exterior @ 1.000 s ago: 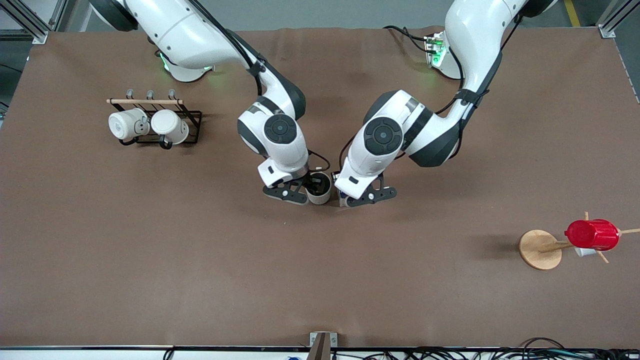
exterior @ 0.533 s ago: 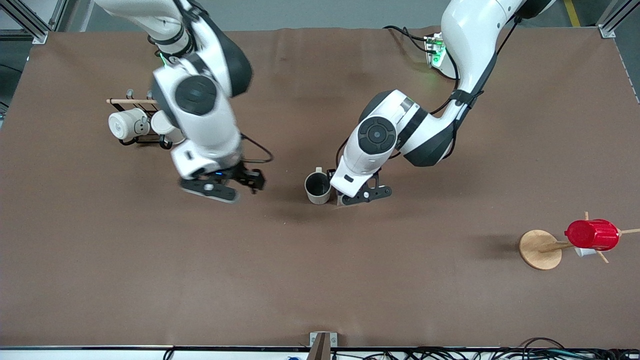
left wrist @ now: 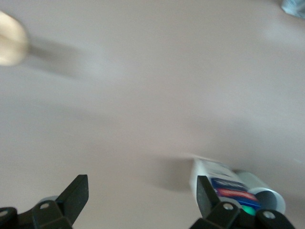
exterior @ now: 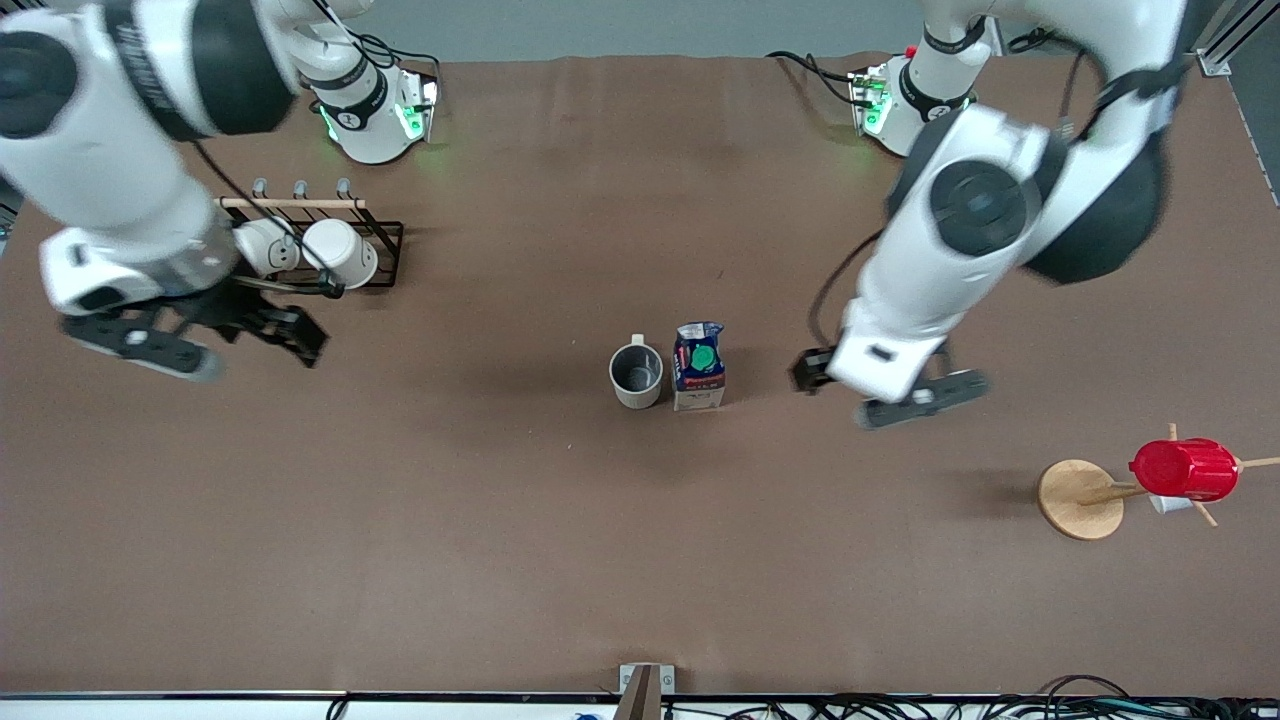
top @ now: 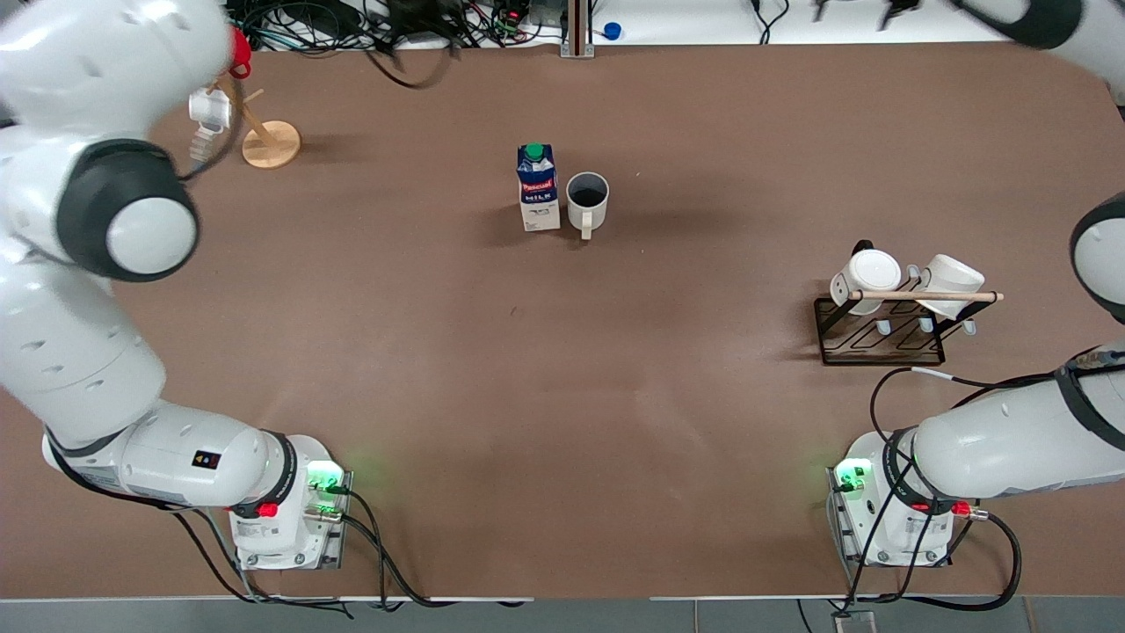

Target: Place cup and milk on table

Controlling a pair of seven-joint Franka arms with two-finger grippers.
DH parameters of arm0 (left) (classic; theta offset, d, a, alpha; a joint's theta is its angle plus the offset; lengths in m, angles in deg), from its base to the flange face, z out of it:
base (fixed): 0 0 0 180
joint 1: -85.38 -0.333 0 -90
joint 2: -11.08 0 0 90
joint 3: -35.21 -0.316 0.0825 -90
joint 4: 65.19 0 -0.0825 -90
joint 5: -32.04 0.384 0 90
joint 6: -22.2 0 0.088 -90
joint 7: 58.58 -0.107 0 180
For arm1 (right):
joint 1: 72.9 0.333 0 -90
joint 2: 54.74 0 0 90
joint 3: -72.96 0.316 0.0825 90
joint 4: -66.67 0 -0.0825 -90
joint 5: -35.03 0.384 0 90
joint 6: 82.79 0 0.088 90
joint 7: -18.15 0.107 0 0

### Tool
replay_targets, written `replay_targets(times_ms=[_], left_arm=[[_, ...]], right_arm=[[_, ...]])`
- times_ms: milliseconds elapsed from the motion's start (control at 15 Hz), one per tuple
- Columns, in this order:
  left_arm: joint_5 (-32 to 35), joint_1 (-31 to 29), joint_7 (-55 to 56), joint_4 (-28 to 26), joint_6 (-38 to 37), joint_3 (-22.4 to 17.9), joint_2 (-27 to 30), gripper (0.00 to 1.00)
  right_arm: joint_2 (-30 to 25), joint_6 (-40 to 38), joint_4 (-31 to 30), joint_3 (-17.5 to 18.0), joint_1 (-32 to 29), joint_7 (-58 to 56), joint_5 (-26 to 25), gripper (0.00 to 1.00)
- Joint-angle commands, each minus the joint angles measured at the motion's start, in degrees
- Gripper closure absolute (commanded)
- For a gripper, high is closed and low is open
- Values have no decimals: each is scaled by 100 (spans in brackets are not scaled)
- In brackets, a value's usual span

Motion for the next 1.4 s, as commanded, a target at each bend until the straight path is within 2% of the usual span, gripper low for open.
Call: replay_targets(times_ms=[0,200,333,467,533,600,800,1000,1333], left_arm=[[221,-381,-524,-200,-264,70,600,0],[177,-768,-1718,-182,-650,53,987,0],[-86,-1146,-2475,-191,-852,35,1216,0],[-271,-1402,-3169,-287,-967,9,1523,0],[-298,-1411,-3329,-392,-1028,-17,1611,0],[-324,-1368,-3444,-524,-1081,-209,1778,0],[-885,-1306,-3927,-1296,-1020,-640,2384,0],[-949,-1288,-4306,-1737,-1011,-791,2763,0],[-949,-1148,-4315,-1651,-1037,-835,2817,0]], right_arm=[[-496,-338,-234,-502,-50,-797,317,0],[-734,-786,-216,-950,-269,-1577,808,0],[-744,-937,-190,-1224,-270,-2116,845,0],[-709,-902,-120,-1155,-541,-2187,836,0],[-656,-928,98,-989,-664,-2188,836,0],[-595,-963,309,-909,-718,-2188,810,0],[-585,-1130,311,-812,-902,-2353,810,0],[-594,-1306,276,-829,-859,-2724,801,0],[-603,-1368,276,-829,-868,-2724,792,0]])
